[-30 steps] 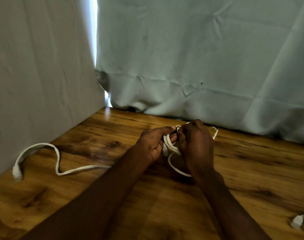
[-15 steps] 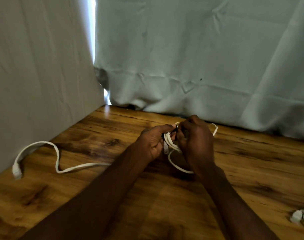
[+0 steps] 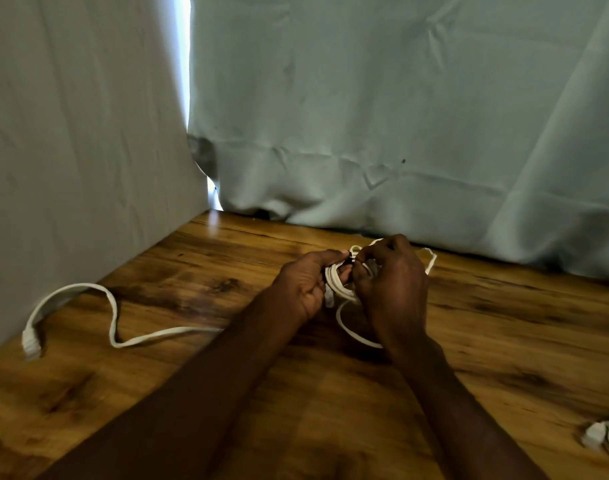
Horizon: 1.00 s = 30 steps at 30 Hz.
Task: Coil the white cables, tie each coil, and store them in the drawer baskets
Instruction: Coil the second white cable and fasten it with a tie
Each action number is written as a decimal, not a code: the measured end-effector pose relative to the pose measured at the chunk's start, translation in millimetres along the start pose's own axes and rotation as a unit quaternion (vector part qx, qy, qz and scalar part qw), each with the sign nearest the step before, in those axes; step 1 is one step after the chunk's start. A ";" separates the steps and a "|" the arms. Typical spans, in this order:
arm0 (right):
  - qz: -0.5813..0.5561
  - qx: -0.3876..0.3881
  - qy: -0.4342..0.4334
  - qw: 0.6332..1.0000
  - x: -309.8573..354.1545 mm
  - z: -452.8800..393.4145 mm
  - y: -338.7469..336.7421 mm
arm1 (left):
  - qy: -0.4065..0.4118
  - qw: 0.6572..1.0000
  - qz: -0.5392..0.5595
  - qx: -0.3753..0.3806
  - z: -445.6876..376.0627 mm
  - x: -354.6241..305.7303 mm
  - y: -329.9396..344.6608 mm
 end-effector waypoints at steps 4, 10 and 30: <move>-0.050 0.001 -0.035 0.998 -2.0 -0.5 -1.1 | -0.016 0.999 0.001 0.035 6.5 1.6 5.3; -0.081 0.031 -0.059 0.994 -8.0 -7.8 1.1 | -0.020 1.000 -0.012 0.000 12.0 -2.5 3.3; -0.559 0.071 0.189 0.804 -13.1 -8.2 -0.8 | -0.031 0.995 -0.078 0.050 11.9 -5.9 2.3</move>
Point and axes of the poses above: each hand's wrist, its own z-axis away from the middle knuckle, its own y-axis out of the palm, x = y × z, the point moved 2 cm from there along -z, towards the middle knuckle, and after that the axes turned 15 degrees about x, right-handed, at the moved point
